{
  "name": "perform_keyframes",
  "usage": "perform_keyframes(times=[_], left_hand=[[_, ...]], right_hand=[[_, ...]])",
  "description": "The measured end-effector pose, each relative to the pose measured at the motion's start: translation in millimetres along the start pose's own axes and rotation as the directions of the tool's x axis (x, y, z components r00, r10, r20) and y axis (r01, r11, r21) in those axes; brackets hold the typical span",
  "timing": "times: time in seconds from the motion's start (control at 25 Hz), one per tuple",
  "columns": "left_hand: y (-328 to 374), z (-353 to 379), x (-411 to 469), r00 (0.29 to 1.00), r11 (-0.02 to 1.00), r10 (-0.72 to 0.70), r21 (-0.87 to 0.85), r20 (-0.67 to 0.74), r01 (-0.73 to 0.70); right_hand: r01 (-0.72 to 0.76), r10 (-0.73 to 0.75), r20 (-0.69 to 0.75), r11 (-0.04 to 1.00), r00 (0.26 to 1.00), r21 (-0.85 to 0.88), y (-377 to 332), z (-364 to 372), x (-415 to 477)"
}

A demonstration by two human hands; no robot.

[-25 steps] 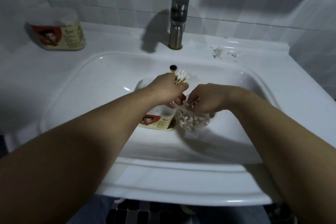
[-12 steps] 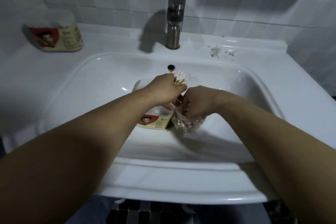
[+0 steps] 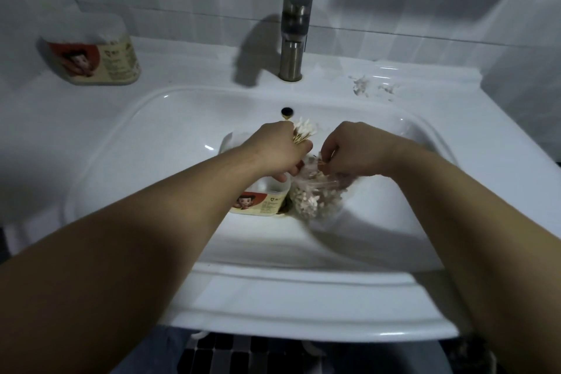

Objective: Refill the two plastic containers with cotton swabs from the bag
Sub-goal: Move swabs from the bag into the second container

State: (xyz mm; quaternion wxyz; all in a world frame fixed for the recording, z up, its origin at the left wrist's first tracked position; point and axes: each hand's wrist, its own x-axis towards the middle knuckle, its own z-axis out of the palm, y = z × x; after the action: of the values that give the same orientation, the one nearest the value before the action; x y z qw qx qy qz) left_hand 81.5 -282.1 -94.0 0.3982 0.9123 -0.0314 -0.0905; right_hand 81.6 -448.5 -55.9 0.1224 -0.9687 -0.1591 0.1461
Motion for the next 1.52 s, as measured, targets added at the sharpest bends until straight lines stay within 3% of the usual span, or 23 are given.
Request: perform_keyframes(times=[0.24,0.44,0.72,1.04,1.24,1.36,1.52], left_hand=[[-1,-1,1,1.0,1.0,-0.011,-0.028,0.003,0.011],[-1,-2,0,0.999,0.997,0.025,-0.067,-0.023,-0.027],[4,-2,1,0.976,0.982,0.166,-0.065,-0.139,-0.176],[3,2,-3,0.982,0.971,0.186,-0.145,-0.035,-0.189],[3,1,-2,0.973,0.951,0.225,-0.21,-0.042,-0.229],[1,-1,0,0.981,0.951,0.177,-0.244,-0.081,-0.192],[1,0,0,0.981,0.955,0.192,-0.226,-0.024,-0.192]], right_hand=[[-0.003,0.014,-0.143,0.997,0.99,0.075,5,-2,0],[0.01,0.059,-0.235,0.958,0.97,0.285,8,-9,-3],[0.053,0.047,-0.27,0.935,0.962,0.352,10,-11,-3],[0.123,0.019,-0.31,0.894,0.95,0.432,15,-10,3],[0.155,-0.004,-0.261,0.812,0.965,0.562,12,-6,4],[0.148,0.022,-0.286,0.818,0.958,0.557,14,-7,7],[0.151,0.031,-0.294,0.803,0.955,0.576,17,-8,8]])
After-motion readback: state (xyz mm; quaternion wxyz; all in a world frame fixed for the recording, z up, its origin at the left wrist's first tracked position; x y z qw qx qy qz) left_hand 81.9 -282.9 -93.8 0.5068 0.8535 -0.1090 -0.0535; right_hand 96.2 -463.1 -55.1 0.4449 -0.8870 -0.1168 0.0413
